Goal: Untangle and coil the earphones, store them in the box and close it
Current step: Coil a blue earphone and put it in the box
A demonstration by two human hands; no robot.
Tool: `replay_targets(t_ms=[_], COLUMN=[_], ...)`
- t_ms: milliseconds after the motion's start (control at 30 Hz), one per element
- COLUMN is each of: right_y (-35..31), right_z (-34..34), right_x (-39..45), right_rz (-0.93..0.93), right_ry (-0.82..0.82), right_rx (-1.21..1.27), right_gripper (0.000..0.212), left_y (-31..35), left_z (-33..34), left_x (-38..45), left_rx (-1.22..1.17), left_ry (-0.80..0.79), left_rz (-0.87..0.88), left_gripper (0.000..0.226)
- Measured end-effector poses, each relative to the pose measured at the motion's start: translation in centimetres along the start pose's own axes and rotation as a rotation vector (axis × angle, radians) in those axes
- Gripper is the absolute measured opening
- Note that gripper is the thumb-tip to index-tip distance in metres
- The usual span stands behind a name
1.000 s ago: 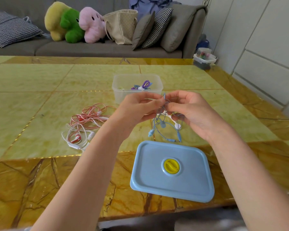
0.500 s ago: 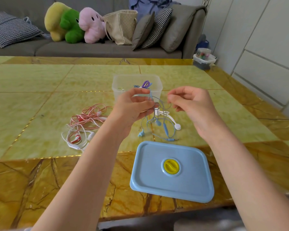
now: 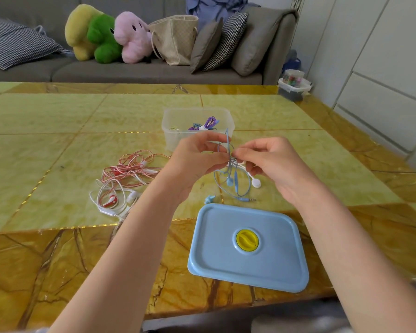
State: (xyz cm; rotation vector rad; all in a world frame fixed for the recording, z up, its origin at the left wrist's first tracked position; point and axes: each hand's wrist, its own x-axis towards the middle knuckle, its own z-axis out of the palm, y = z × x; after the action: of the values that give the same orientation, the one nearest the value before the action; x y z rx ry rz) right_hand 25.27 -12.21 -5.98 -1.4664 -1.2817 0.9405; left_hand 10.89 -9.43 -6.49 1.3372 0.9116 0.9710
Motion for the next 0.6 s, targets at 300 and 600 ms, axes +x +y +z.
replay_targets(t_ms=[300,600], right_y=[-0.07,-0.09], right_z=[0.49,0.65], right_x=[-0.29,-0.01], right_rz=[0.073,0.173], right_ry=[-0.064,-0.068], right_rx=[0.094,0.292], right_gripper=[0.010,0.020], left_y=[-0.05,-0.13], left_z=[0.18,0.29], left_x=[0.09,0.07], left_rx=[0.130,0.188], left_ry=[0.056,0.045], left_rz=[0.065,0.104], left_gripper=[0.018,0.014])
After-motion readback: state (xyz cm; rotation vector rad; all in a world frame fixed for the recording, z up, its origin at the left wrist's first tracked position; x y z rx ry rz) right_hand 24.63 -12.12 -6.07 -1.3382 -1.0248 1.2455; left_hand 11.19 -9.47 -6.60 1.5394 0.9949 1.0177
